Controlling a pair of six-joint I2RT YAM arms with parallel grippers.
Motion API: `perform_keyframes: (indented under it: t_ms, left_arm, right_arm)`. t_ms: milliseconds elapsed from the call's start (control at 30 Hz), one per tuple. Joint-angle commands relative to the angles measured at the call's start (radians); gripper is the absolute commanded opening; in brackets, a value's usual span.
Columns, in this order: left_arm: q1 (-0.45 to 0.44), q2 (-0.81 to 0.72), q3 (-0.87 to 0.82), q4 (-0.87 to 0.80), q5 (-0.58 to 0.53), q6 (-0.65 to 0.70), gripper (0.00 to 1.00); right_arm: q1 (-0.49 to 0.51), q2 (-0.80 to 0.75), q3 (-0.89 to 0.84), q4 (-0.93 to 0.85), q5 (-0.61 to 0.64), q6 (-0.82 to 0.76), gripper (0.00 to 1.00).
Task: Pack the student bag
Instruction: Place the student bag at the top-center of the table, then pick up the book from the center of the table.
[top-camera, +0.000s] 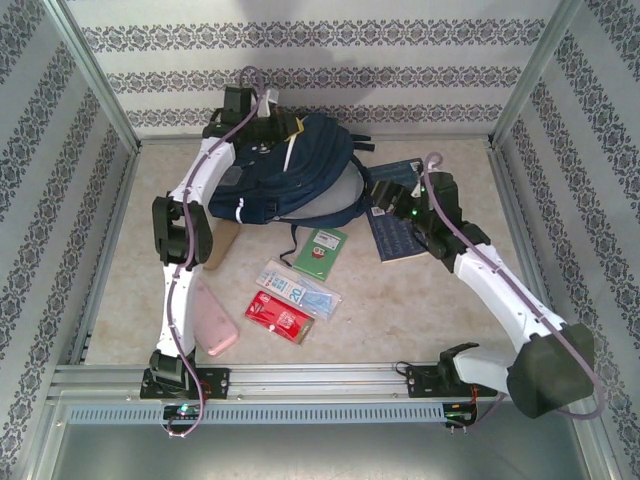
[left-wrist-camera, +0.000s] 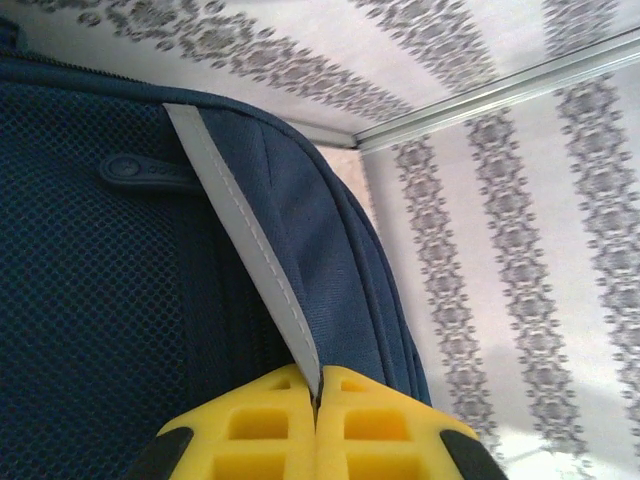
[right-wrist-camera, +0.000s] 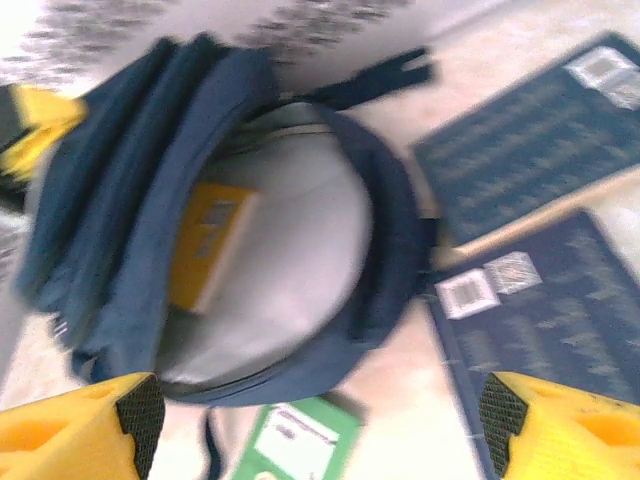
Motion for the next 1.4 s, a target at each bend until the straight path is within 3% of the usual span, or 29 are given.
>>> perform_keyframes:
  t_ms: [0,167,267,467,600,733,867,967,1133,1267,1367]
  left_arm:
    - [-0.018,0.018,0.064,-0.043,-0.056,0.103,0.00]
    - [-0.052,0.025,0.062,-0.116,-0.111,0.173,0.00]
    - [-0.066,0.022,0.060,-0.155,-0.128,0.201,0.00]
    - [-0.074,0.020,0.061,-0.160,-0.122,0.197,0.18]
    - [-0.076,0.030,0.060,-0.136,-0.094,0.168,0.15]
    - [-0.085,0.042,0.057,-0.139,-0.086,0.162,0.10]
    - [-0.094,0.040,0.039,-0.142,-0.089,0.165,0.10]
    - [-0.097,0.030,0.034,-0.156,-0.109,0.170,0.22]
    - [-0.125,-0.087,0.006,-0.260,-0.336,0.251,0.47]
    - [-0.184,-0.108,0.040,-0.374,-0.399,0.222,0.47]
    - [-0.261,-0.159,-0.050,-0.371,-0.426,0.200,0.45]
  right_arm:
    - [-0.068,0.126,0.038,-0.119,0.047,0.025,0.85]
    - [-0.117,0.362,0.197,-0.252,0.140,-0.045,0.88]
    - [-0.167,0.499,0.306,-0.305,0.127,-0.078,0.90]
    - [-0.224,0.727,0.480,-0.398,-0.070,-0.159,0.90]
    - [-0.230,0.806,0.537,-0.440,-0.127,-0.195,0.90]
    - [-0.234,0.833,0.550,-0.463,-0.155,-0.212,0.87]
    - [-0.211,0.800,0.503,-0.427,-0.237,-0.201,0.79]
    - [-0.186,0.758,0.457,-0.397,-0.262,-0.187,0.75]
    - [-0.180,0.724,0.382,-0.343,-0.282,-0.147,0.70]
    - [-0.183,0.715,0.340,-0.313,-0.263,-0.134,0.66]
    - [-0.182,0.699,0.308,-0.289,-0.245,-0.120,0.60]
